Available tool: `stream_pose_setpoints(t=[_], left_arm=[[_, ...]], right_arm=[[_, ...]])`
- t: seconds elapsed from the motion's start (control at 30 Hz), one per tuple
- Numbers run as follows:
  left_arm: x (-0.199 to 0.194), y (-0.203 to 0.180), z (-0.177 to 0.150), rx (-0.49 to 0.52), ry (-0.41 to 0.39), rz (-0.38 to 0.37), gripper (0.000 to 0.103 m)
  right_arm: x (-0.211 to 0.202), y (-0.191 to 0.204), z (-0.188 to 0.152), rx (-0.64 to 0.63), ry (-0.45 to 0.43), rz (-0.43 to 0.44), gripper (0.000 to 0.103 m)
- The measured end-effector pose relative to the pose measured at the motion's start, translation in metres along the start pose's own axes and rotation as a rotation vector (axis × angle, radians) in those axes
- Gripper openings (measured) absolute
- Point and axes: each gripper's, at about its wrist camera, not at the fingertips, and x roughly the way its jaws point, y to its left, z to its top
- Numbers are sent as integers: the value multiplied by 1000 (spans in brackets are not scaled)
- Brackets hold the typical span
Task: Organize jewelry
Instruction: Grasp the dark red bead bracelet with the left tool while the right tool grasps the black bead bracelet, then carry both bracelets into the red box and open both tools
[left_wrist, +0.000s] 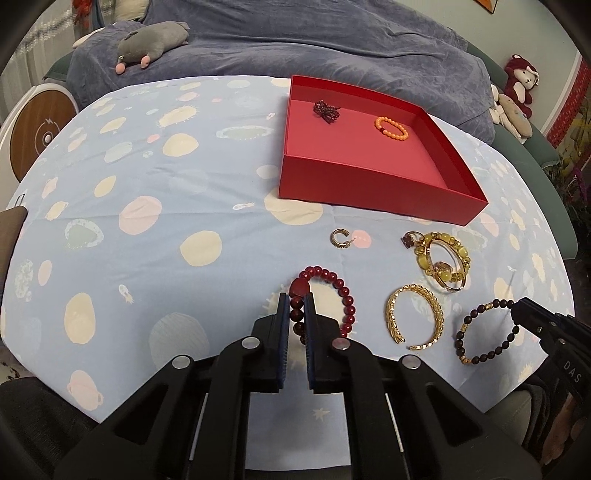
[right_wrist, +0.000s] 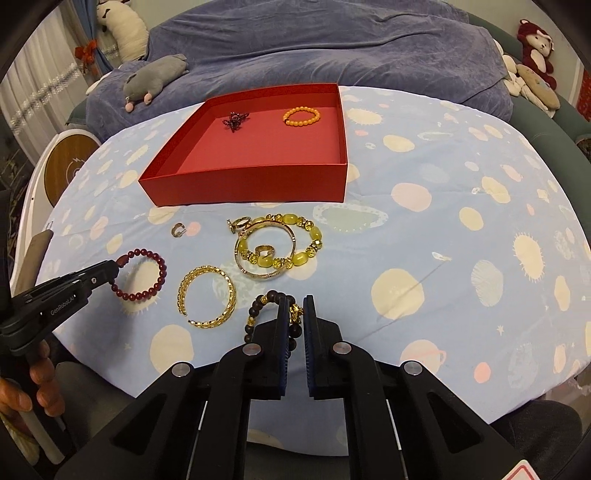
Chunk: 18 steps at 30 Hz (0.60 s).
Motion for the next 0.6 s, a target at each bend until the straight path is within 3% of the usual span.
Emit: stream_pose_setpoints(t=[0.3,0.6], left_arm=[[-32,-11,13,11,-32,-59,7],[-53,-31,63,38,-93,-138,7]], right_arm=[[-24,0,9,7,-46,16,7],[-43,-1,61,-15,-125,36,7]])
